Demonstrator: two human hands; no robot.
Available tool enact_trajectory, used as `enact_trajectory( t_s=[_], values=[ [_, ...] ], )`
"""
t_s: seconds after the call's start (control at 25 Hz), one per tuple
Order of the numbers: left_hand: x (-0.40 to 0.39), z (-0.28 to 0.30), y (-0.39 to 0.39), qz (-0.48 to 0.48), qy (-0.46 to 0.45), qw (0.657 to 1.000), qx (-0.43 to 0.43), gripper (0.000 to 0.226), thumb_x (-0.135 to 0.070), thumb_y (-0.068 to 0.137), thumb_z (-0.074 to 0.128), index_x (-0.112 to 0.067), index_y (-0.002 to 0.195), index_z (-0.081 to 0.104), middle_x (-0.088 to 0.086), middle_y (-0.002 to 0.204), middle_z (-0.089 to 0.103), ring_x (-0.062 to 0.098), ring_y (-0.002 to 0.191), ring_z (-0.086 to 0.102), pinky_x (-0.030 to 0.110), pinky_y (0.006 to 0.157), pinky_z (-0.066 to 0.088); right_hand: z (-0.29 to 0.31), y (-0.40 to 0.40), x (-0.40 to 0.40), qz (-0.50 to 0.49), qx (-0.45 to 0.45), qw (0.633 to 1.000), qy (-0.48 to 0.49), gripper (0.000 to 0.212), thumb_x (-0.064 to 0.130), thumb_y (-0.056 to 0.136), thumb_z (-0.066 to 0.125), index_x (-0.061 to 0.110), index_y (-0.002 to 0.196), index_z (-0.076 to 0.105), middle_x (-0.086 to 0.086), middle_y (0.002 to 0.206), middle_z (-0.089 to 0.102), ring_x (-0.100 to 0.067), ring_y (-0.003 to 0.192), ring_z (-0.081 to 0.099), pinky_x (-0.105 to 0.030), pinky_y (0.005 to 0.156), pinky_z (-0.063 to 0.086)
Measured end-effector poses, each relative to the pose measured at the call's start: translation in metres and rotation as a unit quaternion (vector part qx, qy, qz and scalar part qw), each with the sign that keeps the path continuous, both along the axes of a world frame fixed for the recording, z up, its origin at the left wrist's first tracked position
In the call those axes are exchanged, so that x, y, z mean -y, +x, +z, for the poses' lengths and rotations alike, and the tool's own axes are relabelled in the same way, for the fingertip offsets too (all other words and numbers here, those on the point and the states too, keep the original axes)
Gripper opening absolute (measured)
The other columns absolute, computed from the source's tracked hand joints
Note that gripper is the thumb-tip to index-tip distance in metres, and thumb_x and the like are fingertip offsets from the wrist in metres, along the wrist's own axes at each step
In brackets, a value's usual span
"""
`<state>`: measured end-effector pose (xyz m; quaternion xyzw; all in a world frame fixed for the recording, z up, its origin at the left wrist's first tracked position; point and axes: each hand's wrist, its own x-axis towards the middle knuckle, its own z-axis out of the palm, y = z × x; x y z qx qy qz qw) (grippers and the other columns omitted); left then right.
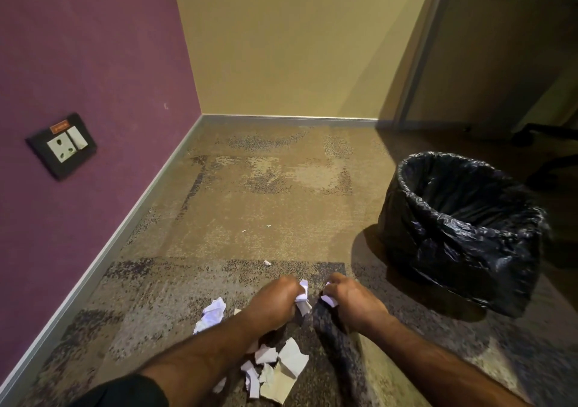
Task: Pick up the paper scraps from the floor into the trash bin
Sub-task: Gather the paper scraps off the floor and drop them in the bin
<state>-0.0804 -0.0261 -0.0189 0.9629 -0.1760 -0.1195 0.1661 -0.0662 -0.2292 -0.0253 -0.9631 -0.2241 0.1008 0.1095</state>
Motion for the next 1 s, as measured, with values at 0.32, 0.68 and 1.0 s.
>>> enact_trajectory(
  t_s=[0.32, 0.68, 1.0],
  values=[
    [0.023, 0.104, 0.032, 0.066, -0.095, 0.992, 0.045, 0.03, 0.003, 0.086, 0.063, -0.022, 0.091, 0.081, -0.005, 0.081, 0.07, 0.007, 0.063, 0.061, 0.021, 0.054, 0.043, 0.106, 0.023, 0.029, 0.002, 0.095, 0.995, 0.019, 0.017, 0.017, 0.089, 0.068, 0.02, 0.106, 0.07, 0.002, 0.114, 0.056, -0.023, 0.094, 0.064, -0.03, 0.074, 0.047],
    [0.133, 0.252, 0.1, 0.044, -0.164, 0.975, 0.142, 0.026, 0.0, 0.079, 0.071, -0.013, 0.099, 0.078, 0.007, 0.093, 0.075, 0.022, 0.085, 0.069, 0.032, 0.072, 0.057, 0.275, 0.076, 0.125, -0.104, 0.245, 0.962, 0.054, 0.024, 0.027, 0.097, 0.061, 0.011, 0.111, 0.072, -0.008, 0.112, 0.061, -0.029, 0.098, 0.062, -0.039, 0.087, 0.053],
    [0.23, 0.276, 0.142, -0.016, -0.169, 0.979, 0.113, 0.023, -0.015, 0.077, 0.083, -0.009, 0.099, 0.075, 0.007, 0.092, 0.074, 0.023, 0.088, 0.069, 0.031, 0.069, 0.051, 0.27, 0.104, 0.206, -0.229, 0.187, 0.955, 0.027, 0.037, 0.019, 0.083, 0.076, 0.031, 0.116, 0.066, 0.003, 0.107, 0.044, -0.024, 0.104, 0.058, -0.035, 0.091, 0.052]
  ],
)
